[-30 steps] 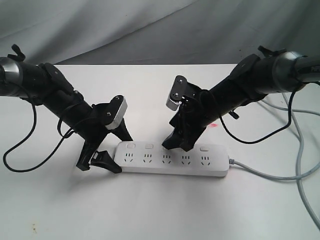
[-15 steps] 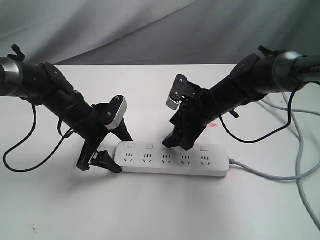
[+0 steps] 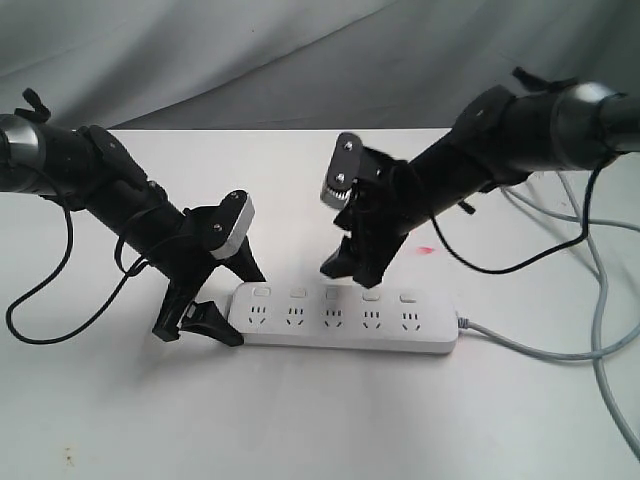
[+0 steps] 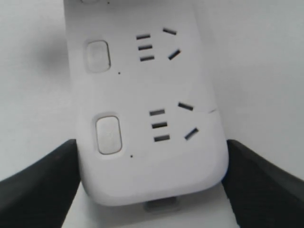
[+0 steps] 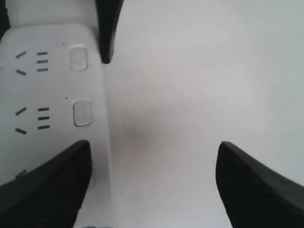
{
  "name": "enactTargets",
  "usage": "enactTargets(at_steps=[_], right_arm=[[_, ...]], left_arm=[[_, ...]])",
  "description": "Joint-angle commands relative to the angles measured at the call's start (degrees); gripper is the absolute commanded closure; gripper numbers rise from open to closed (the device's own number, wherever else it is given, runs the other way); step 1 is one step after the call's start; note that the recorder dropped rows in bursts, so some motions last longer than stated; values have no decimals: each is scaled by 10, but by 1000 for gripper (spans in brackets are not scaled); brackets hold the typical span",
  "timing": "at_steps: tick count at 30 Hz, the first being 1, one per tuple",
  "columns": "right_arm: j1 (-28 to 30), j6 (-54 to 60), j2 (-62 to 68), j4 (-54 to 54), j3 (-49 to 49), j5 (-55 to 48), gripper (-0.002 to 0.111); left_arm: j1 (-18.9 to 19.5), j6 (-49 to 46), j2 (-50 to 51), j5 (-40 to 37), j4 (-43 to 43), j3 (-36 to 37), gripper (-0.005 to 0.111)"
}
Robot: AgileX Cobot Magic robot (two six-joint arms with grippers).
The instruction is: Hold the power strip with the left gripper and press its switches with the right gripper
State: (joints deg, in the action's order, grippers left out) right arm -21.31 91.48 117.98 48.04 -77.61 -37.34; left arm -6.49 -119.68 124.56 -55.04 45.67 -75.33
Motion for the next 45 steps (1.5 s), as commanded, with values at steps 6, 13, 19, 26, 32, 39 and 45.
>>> enactTargets(at_steps=[6,13,19,26,32,39,45], right_arm=[[68,42,-36,38,33,-67,41],[60,42,14,35,33,-53,41],[60,35,15,18,33,-38,41],[60,34,18,18,33,-36,41],[59,25,35,-2,33,-37,41],[59,15,36,-20,33,-36,41],[59,-17,36,-75,43,-7,41]], left_arm=[[-3,-2,-3,-3,13,-3,84],[-3,-2,-3,-3,13,-3,84],[-3,-2,-3,-3,13,-3,84],[-3,-2,-3,-3,13,-3,84],[-3,-2,-3,-3,13,-3,84],[-3,-2,-3,-3,13,-3,84],[-3,-2,-3,-3,13,-3,84]])
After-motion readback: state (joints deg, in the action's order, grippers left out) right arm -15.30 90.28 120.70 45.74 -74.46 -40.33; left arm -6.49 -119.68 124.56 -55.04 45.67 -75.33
